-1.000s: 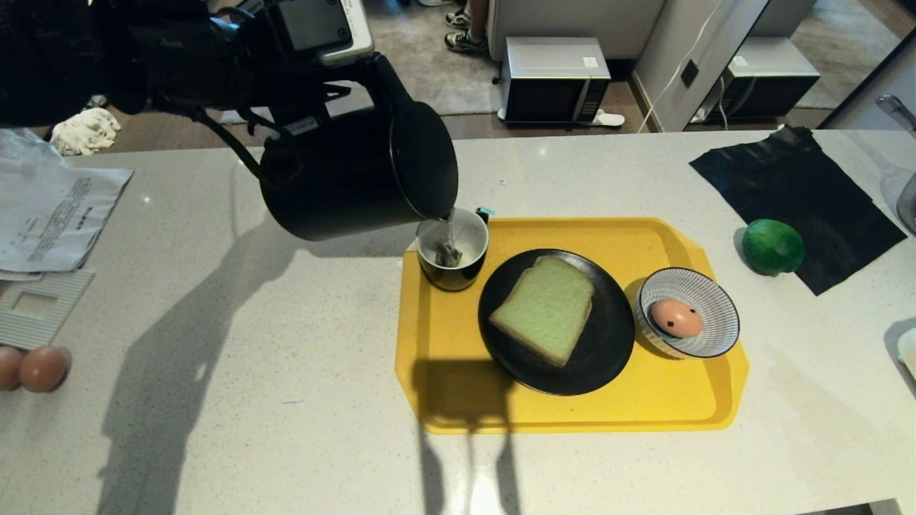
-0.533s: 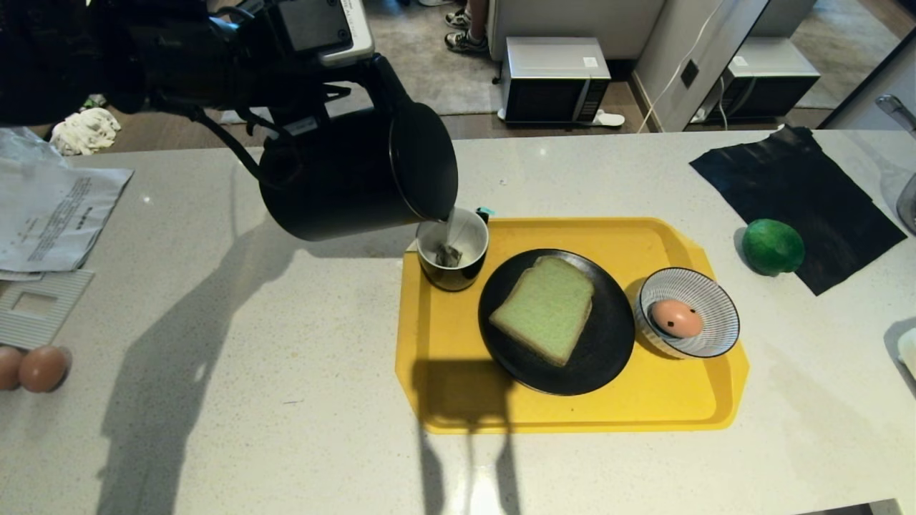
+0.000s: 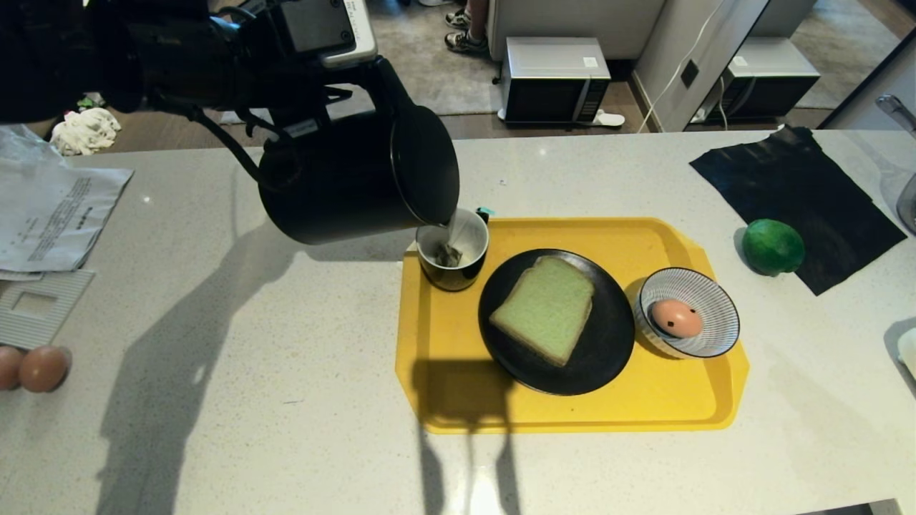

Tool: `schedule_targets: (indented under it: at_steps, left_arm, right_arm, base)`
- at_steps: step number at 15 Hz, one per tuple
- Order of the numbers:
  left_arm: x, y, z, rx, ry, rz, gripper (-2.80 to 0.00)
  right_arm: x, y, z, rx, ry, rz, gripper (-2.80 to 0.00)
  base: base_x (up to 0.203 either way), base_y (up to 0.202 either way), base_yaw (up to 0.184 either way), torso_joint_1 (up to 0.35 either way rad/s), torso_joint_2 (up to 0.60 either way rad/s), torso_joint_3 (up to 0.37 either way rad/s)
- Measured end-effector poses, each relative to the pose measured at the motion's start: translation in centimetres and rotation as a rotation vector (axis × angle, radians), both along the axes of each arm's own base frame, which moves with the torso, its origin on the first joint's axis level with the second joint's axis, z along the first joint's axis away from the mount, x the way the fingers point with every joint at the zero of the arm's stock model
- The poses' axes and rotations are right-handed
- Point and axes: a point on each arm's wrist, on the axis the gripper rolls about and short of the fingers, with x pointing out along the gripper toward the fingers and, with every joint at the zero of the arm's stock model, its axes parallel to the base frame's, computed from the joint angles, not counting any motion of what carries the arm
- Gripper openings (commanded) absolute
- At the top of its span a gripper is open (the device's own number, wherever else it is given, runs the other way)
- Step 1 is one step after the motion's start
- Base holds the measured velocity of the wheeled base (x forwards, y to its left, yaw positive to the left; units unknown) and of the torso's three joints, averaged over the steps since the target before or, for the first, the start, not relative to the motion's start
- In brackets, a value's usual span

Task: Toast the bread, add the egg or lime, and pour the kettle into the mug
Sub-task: Pour water into a cup

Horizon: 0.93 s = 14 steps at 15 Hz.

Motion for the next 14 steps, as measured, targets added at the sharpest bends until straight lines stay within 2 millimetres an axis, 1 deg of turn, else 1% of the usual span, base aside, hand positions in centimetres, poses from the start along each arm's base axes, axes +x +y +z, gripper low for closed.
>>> schedule_targets:
  at_steps: [14]
  left_arm:
    - [-0.61, 0.04, 0.17, 0.011, 0.01, -0.001, -2.8]
  right_arm:
    - [0.0, 0.0, 0.0, 0.0, 0.0, 0.0, -2.8]
  base:
    - [0.0, 0.0, 0.0, 0.0, 0.0, 0.0]
